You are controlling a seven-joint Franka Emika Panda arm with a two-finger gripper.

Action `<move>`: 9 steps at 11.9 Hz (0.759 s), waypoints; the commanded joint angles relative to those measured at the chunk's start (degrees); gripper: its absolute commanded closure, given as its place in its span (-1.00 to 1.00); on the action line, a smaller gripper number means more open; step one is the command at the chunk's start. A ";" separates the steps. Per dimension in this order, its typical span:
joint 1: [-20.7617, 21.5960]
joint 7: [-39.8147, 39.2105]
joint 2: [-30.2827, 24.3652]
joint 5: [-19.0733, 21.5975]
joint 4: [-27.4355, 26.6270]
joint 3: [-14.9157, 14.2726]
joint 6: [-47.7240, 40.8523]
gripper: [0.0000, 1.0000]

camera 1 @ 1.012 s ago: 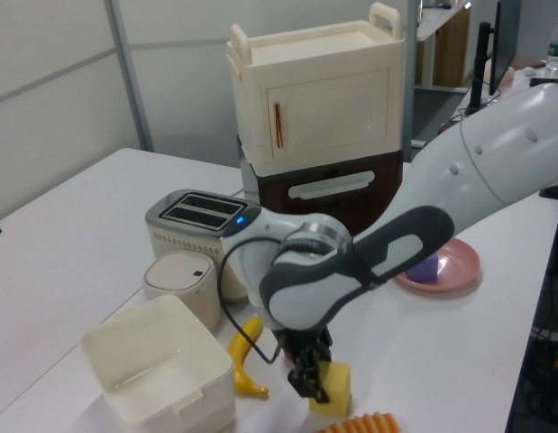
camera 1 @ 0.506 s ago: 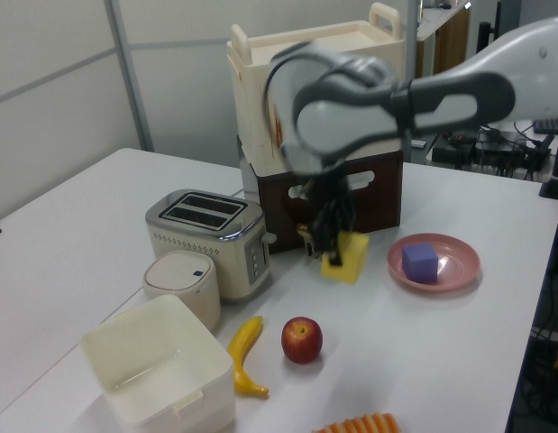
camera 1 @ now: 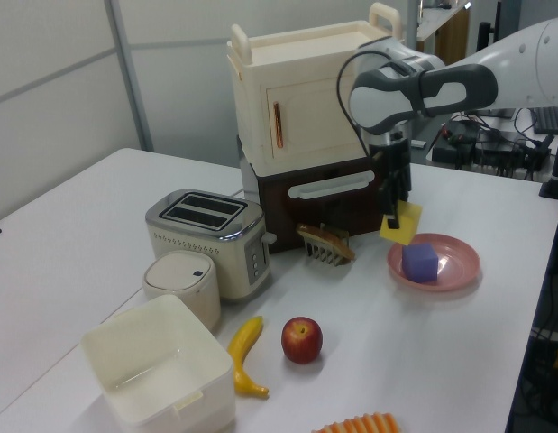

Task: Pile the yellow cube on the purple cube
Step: 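Lower the yellow cube onto the purple cube on the plate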

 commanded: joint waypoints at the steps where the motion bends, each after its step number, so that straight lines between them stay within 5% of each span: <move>1: -4.76 -4.51 2.91 -0.14 -1.19 0.60 5.65 1.00; 9: -5.03 -11.09 0.82 -1.63 -3.56 0.52 1.65 1.00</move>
